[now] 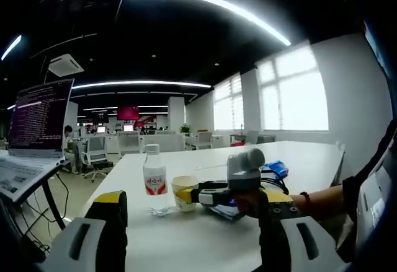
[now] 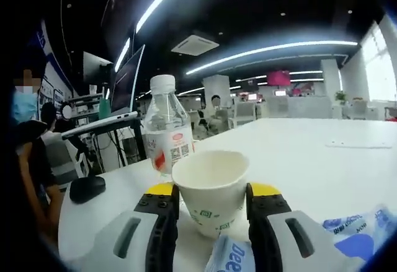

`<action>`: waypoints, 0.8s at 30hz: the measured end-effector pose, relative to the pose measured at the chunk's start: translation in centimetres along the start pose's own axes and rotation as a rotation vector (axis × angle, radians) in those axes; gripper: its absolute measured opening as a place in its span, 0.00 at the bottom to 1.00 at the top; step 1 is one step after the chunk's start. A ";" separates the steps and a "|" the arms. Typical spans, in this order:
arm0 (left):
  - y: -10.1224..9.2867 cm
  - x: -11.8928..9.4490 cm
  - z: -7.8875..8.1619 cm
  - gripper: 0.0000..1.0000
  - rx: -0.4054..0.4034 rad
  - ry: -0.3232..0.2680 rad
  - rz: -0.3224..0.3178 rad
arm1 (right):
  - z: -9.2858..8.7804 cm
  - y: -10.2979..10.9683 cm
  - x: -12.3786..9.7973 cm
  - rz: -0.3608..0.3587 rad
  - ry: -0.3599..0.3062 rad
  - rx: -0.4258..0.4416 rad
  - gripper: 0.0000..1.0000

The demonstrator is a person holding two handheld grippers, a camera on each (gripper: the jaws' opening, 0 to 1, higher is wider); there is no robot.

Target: Arrange the tabletop items into an orderly group along one side of the table until the central work area is clear of visible clutter.

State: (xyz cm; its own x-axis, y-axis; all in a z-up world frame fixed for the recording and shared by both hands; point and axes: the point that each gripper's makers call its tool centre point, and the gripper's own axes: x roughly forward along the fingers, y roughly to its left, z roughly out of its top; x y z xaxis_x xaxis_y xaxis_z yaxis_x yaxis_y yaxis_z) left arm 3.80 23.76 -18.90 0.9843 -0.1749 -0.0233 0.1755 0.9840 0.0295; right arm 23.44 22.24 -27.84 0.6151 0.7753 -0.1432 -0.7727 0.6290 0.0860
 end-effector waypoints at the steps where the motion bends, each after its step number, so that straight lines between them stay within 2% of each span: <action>1: 0.0 -0.1 0.0 0.87 0.000 0.000 0.002 | -0.1 -0.2 0.0 -0.012 0.004 0.000 0.41; 3: 0.1 -0.2 0.1 0.87 0.001 -0.001 0.006 | -0.7 -0.5 -0.2 -0.026 0.030 -0.033 0.39; 7: 0.2 -0.2 0.2 0.87 -0.003 -0.008 0.002 | -0.6 -0.6 -0.6 -0.028 0.024 -0.007 0.39; 11: 0.2 -0.1 0.2 0.86 -0.007 -0.009 0.001 | -0.7 -0.5 -0.9 -0.027 0.036 -0.031 0.39; 14: 0.1 -0.1 0.2 0.86 -0.006 -0.006 -0.002 | -0.7 -0.2 -1.0 -0.017 0.040 -0.026 0.44; 16: 0.0 -0.2 0.1 0.86 -0.004 -0.004 -0.004 | -0.5 -0.1 -1.3 -0.017 0.035 -0.025 0.50; 22: 0.3 -0.4 0.1 0.86 -0.016 -0.007 0.009 | 1.3 0.1 -1.8 -0.024 -0.007 -0.061 0.52; 24: 0.3 -0.4 0.0 0.86 -0.025 -0.007 0.011 | 1.9 0.8 -2.1 0.015 -0.040 0.000 0.53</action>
State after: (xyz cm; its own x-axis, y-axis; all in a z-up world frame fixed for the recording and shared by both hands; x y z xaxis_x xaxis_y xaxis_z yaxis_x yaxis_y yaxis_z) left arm 3.43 24.17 -18.84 0.9863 -0.1642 -0.0160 0.1643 0.9864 0.0051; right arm 21.84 21.23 -25.60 0.6096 0.7860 -0.1029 -0.7816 0.6176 0.0876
